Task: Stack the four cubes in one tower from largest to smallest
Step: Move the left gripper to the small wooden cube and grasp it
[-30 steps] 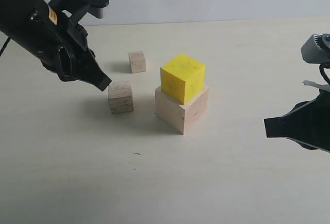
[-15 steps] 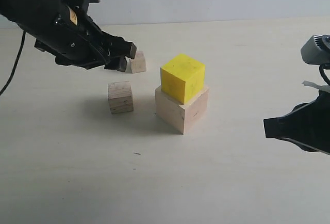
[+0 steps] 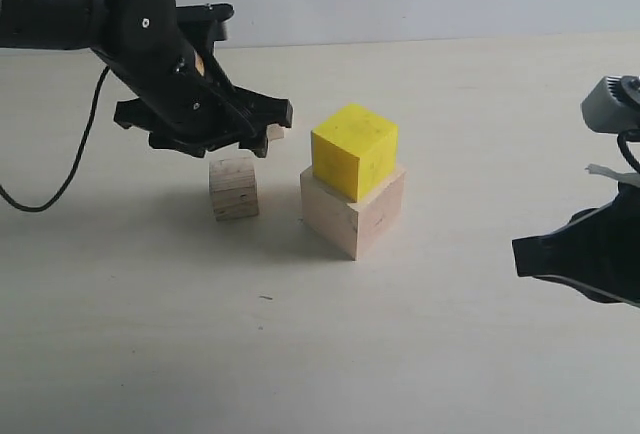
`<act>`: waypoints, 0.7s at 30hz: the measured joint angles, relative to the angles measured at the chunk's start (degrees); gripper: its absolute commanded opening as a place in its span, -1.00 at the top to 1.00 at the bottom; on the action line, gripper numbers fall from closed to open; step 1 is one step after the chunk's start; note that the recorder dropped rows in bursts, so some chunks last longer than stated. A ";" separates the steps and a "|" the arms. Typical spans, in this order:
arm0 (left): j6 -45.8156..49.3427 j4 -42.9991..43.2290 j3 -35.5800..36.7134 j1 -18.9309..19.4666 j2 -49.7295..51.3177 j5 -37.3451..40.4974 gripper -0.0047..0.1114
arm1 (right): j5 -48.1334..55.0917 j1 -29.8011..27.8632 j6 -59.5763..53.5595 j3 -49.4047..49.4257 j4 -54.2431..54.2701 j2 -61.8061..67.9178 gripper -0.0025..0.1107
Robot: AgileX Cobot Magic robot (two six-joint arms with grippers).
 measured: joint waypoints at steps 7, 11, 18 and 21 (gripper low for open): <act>-4.73 5.51 -0.52 0.00 1.98 0.48 -0.26 | 1.63 0.00 0.00 0.00 0.52 0.00 0.96; -5.80 7.05 -0.52 0.00 2.70 0.82 -0.26 | 1.75 0.00 0.00 0.00 0.64 0.00 0.96; -8.07 7.14 -0.52 0.00 2.95 -0.12 -0.26 | 1.85 0.00 0.00 0.00 0.82 0.00 0.96; -8.59 7.14 -0.52 0.00 3.71 -0.18 -0.26 | 1.85 0.00 0.00 0.00 0.82 0.00 0.96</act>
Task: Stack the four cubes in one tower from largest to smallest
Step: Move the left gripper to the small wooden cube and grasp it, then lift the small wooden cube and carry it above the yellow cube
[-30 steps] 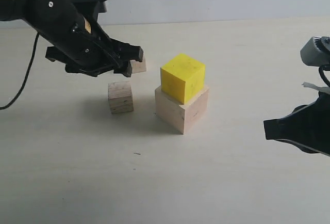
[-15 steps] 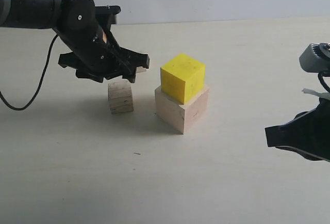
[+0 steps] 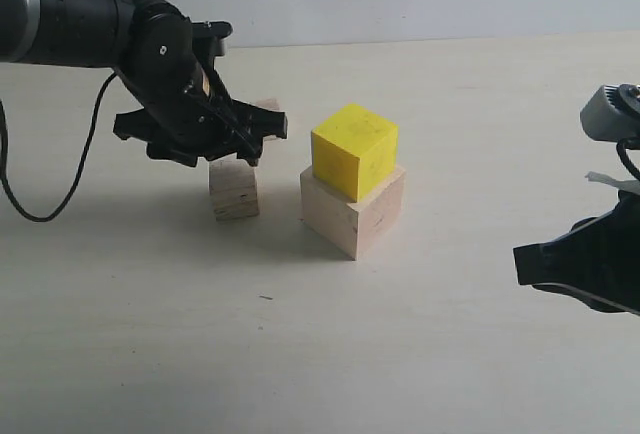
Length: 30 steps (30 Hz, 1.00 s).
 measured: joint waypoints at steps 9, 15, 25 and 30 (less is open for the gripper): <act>-0.27 -1.86 0.00 0.00 1.50 -3.14 -0.26 | 0.00 0.00 0.00 0.00 0.09 0.00 0.96; -0.40 -2.20 0.00 0.00 4.39 -3.11 -0.15 | 0.00 0.00 0.00 0.00 0.09 0.00 0.96; -0.42 4.66 0.00 0.00 3.75 2.16 0.69 | 0.00 0.00 0.00 0.00 0.23 0.00 0.96; 0.20 6.76 0.00 0.00 1.42 5.11 0.92 | 0.00 0.00 0.00 0.00 0.23 0.00 0.96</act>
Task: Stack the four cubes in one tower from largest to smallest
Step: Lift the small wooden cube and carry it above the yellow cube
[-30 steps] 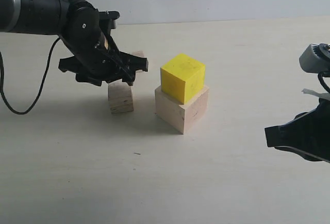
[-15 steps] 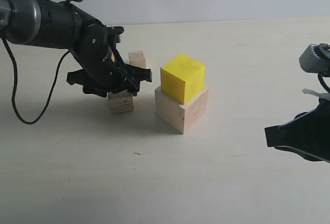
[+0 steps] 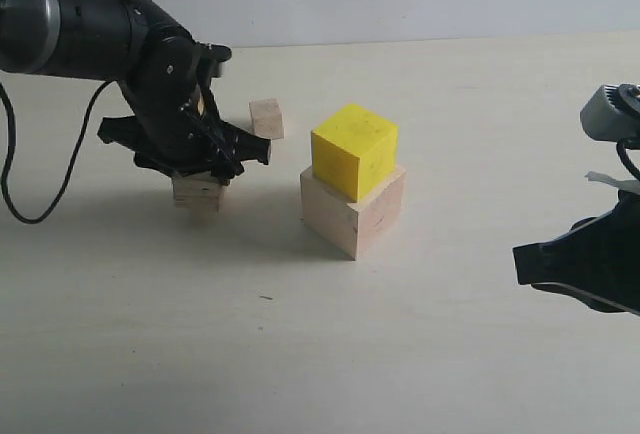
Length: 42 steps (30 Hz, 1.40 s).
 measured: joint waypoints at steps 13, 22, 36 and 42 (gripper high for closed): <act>14.12 -4.65 -4.48 0.70 -16.04 14.97 0.92 | 0.00 0.00 0.00 0.00 0.00 0.00 0.96; 32.25 -23.30 -14.42 0.68 -19.36 23.49 0.92 | -0.11 0.00 0.00 0.00 0.00 0.00 0.96; 44.39 -33.49 -21.75 -2.91 -14.12 25.04 0.92 | -0.22 0.00 -0.28 0.00 0.00 0.00 0.96; 45.30 -31.17 -30.44 -6.67 -8.75 29.36 0.92 | 0.25 0.00 -0.65 0.00 0.00 0.00 0.96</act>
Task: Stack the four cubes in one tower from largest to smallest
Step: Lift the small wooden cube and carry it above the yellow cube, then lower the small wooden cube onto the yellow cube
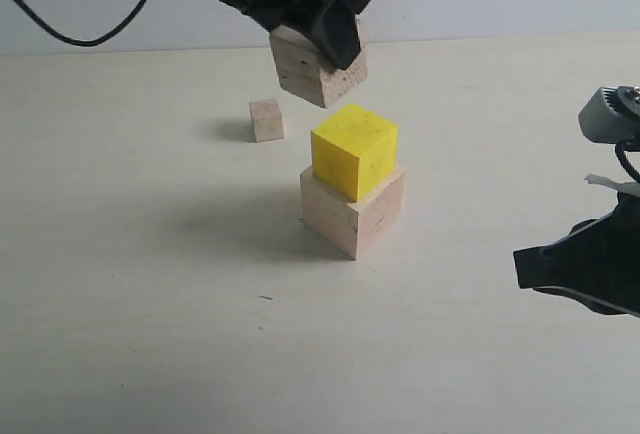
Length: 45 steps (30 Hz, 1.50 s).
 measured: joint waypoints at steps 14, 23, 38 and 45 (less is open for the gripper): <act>0.69 1.76 -7.92 -0.37 8.81 1.54 0.92 | 0.97 0.00 -1.46 0.00 0.00 0.00 0.96; 2.92 1.90 -8.40 -0.37 11.44 1.54 0.92 | 0.97 0.00 -1.46 0.00 0.00 0.00 0.96; 4.45 1.90 -8.40 -0.37 12.52 1.54 0.92 | 0.76 0.00 -1.46 0.00 0.00 0.00 0.96; 4.08 1.90 -8.40 -0.37 12.65 1.54 0.92 | 0.65 0.00 -1.46 0.00 0.00 0.00 0.96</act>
